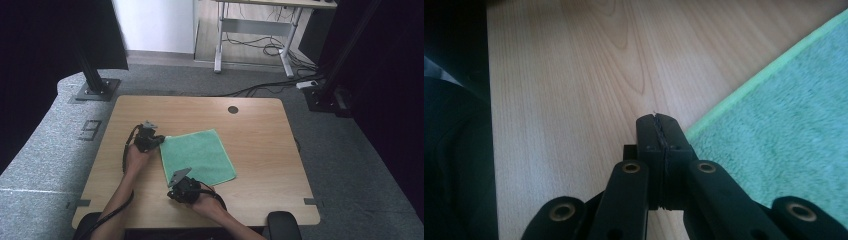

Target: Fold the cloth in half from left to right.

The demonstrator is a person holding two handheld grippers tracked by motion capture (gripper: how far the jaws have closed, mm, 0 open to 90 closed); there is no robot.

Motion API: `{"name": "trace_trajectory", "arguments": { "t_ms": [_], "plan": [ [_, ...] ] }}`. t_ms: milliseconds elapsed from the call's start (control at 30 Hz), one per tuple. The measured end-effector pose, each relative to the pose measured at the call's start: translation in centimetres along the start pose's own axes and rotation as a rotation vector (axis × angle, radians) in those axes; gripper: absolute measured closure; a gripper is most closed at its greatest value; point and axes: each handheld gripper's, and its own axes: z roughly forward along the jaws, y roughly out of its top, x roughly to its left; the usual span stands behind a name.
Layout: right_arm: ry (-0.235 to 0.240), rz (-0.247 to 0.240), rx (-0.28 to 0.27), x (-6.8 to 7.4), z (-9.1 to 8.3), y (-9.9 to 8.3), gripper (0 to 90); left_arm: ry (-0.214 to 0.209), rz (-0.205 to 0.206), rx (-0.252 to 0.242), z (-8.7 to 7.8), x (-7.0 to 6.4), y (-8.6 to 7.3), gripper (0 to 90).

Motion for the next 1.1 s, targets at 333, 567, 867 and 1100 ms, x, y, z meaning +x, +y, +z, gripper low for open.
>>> {"name": "trace_trajectory", "arguments": {
  "t_ms": [333, 567, 867, 1100],
  "plan": [
    [-0.008, 0.075, -0.008, -2.0, 0.3, -0.9, 52.5, 0.007, 0.006, 0.041, 1.0, -0.1, -0.4, 79.3],
    [-0.053, 0.017, 0.035, -1.2, 1.5, -0.6, 65.0, -0.002, -0.010, 0.046, 1.2, 0.2, -0.7, 77.0],
    [-0.111, -0.041, 0.050, -0.5, 1.3, -0.4, 86.3, -0.004, -0.009, 0.031, 0.7, 0.1, -0.3, 84.2],
    [-0.093, 0.013, -0.031, -1.4, -1.3, -0.4, 86.0, -0.012, 0.001, -0.012, -0.2, -0.6, 1.9, 84.7]
  ]
}}
